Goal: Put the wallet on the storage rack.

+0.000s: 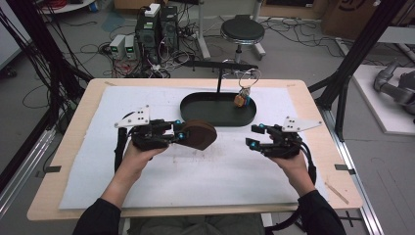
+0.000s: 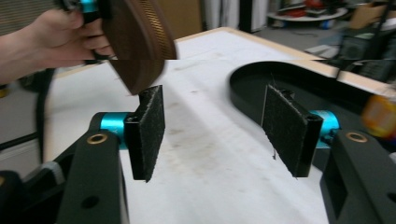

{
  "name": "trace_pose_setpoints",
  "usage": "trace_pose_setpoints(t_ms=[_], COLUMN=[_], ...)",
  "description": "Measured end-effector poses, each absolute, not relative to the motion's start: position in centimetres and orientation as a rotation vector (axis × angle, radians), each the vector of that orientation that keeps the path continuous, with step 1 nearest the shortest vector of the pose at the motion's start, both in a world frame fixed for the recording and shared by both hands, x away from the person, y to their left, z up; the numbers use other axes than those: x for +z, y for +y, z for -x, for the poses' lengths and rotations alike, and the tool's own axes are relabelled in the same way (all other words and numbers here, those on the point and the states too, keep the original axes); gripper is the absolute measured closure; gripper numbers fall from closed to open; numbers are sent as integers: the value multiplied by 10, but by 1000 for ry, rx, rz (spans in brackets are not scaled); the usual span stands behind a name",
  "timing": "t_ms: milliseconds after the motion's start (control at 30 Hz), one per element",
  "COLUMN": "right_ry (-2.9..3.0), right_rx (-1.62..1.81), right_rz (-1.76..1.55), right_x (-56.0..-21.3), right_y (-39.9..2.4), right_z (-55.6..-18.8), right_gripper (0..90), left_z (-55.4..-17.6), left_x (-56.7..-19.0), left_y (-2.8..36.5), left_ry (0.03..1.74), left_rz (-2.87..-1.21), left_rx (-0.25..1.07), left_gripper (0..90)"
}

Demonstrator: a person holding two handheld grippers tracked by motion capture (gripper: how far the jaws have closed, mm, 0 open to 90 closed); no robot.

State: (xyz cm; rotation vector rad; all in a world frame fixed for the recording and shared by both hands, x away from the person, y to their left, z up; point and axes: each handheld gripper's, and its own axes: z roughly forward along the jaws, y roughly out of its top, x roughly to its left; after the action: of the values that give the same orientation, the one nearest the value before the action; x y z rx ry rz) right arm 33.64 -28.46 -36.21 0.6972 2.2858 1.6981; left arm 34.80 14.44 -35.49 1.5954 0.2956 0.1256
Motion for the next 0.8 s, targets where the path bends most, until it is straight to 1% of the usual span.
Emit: trace_pose_setpoints(t_ms=[167, 333, 800], right_ry=[2205, 2144, 2086], right_rx=[1654, 1633, 1588], right_rz=[-788, -866, -950], right_x=[-361, -361, -362], right_y=[-305, -322, -341], right_z=[-340, -342, -345], right_gripper=[379, 376, 376], left_z=[-354, -362, -393], left_x=[-357, -360, -377], left_y=[145, 138, 106], left_ry=[324, 349, 419], left_rz=[-1542, -1524, -1515], left_rx=[172, 210, 276], left_gripper=[699, 699, 699])
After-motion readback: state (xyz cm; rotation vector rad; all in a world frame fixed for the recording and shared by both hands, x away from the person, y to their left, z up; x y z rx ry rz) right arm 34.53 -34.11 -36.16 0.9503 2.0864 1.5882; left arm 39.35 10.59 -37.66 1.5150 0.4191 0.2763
